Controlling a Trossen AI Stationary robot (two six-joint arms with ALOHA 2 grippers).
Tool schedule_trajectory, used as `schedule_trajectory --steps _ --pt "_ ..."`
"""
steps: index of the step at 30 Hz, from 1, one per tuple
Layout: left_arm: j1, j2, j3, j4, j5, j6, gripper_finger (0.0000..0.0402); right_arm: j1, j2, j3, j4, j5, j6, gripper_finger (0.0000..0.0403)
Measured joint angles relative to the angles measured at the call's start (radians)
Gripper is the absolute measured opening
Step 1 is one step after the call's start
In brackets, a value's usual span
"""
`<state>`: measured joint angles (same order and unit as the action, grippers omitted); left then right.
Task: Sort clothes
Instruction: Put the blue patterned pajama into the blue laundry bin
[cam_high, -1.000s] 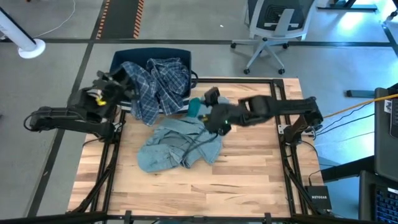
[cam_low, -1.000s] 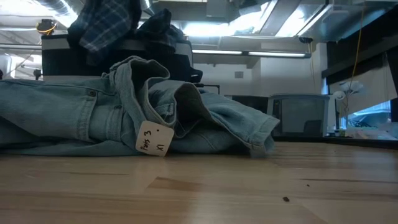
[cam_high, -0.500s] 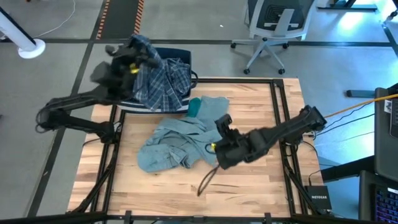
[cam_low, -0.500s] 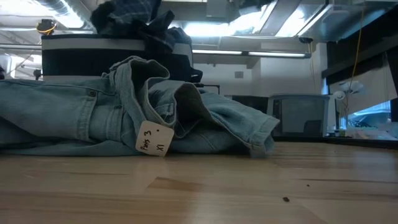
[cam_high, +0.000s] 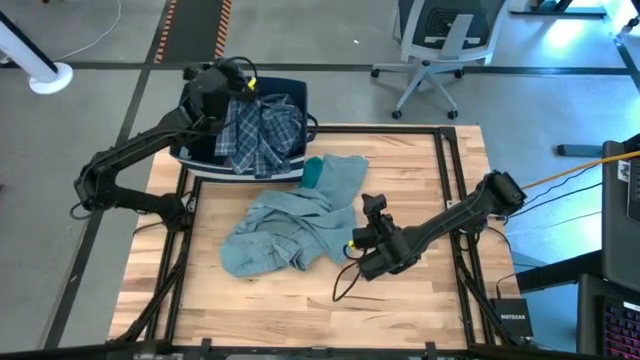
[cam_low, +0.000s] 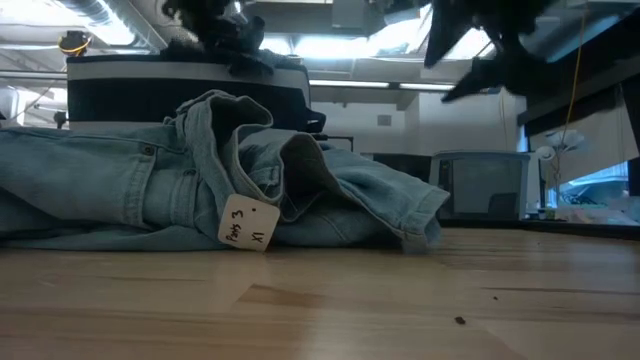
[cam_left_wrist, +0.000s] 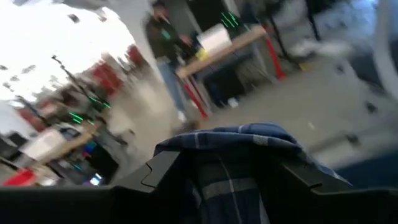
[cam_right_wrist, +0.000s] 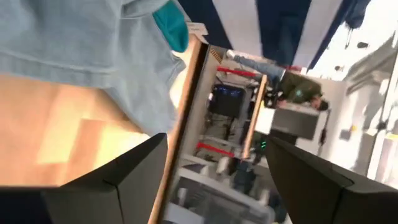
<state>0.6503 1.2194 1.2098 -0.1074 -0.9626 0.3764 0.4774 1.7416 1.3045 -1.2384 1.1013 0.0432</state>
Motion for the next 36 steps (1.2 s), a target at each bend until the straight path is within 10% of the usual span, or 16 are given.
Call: schedule_trajectory --steps 16,26,36 --pt "0.078 -0.002 0.303 -0.863 0.520 -0.456 0.0169 0.001 0.000 -0.173 0.354 -0.072 0.107 0.0291" --pt "-0.055 -0.015 0.330 -0.912 0.990 -0.526 0.0169 0.001 0.002 -0.174 0.380 -0.010 0.107 0.0291" --pt "-0.197 0.041 0.189 -0.819 1.056 -0.449 0.0169 0.001 0.003 -0.174 0.375 -0.011 0.106 0.0291"
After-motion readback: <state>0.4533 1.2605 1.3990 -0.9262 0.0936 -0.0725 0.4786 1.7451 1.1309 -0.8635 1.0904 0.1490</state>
